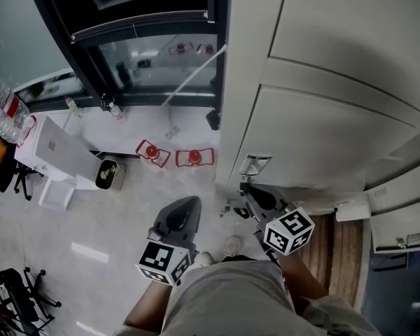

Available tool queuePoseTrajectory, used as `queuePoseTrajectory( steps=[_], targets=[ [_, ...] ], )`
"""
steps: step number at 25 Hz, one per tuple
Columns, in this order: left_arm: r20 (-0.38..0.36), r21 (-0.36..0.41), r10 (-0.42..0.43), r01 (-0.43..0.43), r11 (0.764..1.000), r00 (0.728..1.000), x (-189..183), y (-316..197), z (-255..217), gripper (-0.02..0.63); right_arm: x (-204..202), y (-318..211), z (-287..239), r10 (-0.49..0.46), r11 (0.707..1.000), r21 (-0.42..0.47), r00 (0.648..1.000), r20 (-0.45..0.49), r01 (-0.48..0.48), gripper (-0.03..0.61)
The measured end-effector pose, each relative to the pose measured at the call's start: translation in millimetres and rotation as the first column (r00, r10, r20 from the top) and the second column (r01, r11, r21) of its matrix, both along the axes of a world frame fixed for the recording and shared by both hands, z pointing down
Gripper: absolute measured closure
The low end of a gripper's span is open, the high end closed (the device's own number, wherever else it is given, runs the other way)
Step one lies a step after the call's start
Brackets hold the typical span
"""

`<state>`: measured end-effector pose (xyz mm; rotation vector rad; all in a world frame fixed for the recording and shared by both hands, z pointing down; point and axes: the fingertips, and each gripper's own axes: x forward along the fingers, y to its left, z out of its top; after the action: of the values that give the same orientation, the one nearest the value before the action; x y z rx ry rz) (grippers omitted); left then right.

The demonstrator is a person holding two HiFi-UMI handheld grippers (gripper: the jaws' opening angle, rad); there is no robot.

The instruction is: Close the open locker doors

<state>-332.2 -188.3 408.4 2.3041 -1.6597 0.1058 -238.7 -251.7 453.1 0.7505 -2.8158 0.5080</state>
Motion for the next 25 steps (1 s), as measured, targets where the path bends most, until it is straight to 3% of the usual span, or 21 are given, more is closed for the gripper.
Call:
queuePoseTrajectory(
  steps=[12,25],
  targets=[
    [-0.001,-0.005,-0.010,0.010,1.000,1.000,-0.7,-0.6,2.4,0.598,-1.4,0.6,4.8,-0.016,1.000,-0.005,1.000,-0.014,0.016,0.551],
    [-0.001,-0.005,0.029,-0.029,1.000,1.000,6.3,21.4,0.8,0.598,18.4,22.2,5.1,0.052,0.999,-0.010,0.999,-0.013,-0.053,0.551]
  ],
)
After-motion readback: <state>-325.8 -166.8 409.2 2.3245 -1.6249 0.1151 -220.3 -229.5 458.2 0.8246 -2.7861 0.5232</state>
